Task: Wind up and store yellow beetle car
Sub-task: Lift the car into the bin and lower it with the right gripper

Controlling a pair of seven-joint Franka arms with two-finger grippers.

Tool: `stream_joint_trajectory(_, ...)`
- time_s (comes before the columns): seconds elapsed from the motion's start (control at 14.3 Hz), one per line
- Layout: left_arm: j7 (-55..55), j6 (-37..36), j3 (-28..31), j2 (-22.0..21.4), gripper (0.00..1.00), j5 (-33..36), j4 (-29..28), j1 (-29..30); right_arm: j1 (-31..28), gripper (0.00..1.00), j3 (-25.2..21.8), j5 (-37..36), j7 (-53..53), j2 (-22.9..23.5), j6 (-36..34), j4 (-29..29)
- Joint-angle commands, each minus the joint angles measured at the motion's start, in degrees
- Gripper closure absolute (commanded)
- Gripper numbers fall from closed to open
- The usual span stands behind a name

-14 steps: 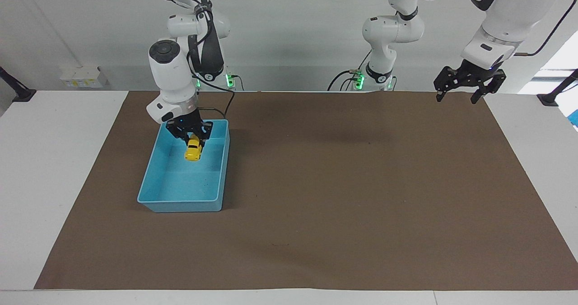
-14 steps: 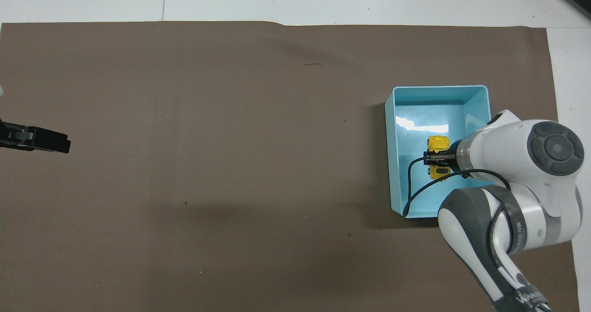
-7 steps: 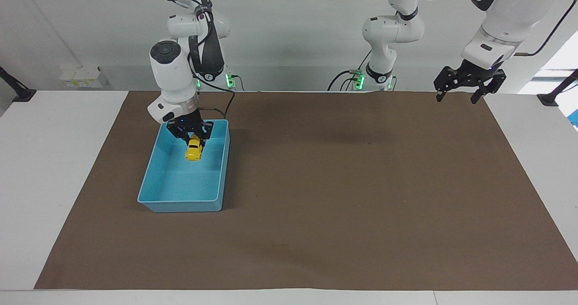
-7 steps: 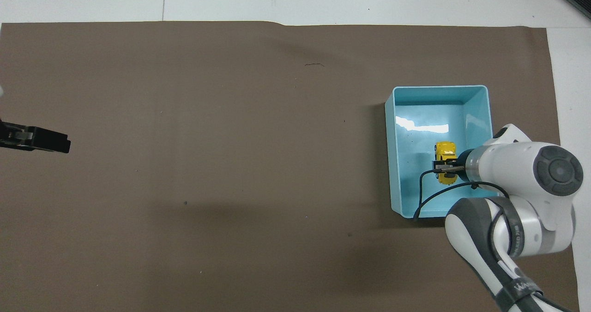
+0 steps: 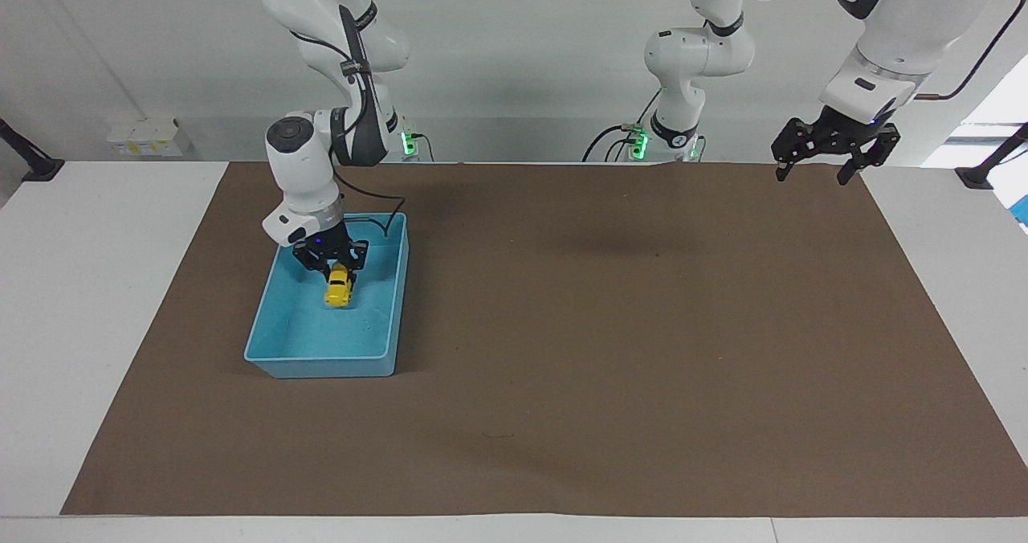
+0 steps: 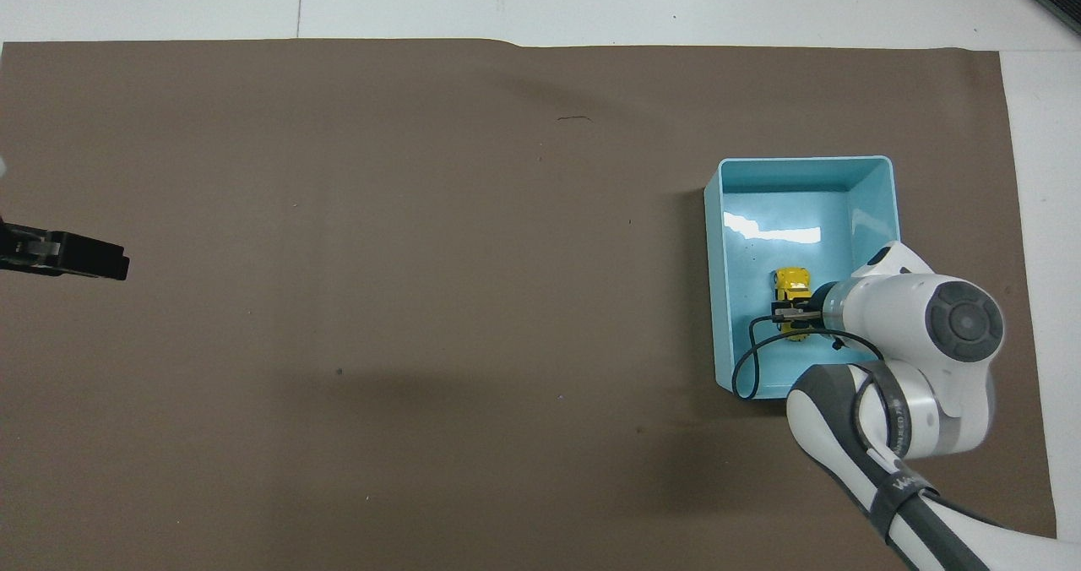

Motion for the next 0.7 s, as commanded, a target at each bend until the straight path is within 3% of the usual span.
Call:
stream_joint_trajectory(0.0, 0.06, -0.16, -0.11, -1.05, 0.0, 0.47, -0.66, 0.18, -0.91, 0.0, 0.43, 1.76, -2.4, 0.6, 0.71, -0.15)
stream_joint_trajectory(0.28, 0.06, -0.16, -0.11, -1.05, 0.0, 0.47, -0.74, 0.18, -0.65, 0.0, 0.43, 1.93, -1.61, -3.52, -7.44, 2.91)
stream_joint_trajectory(0.63, 0.06, -0.16, -0.11, -1.05, 0.0, 0.47, -0.74, 0.18, -2.31, 0.0, 0.25, 1.85, -1.61, -4.94, -24.84, 15.47)
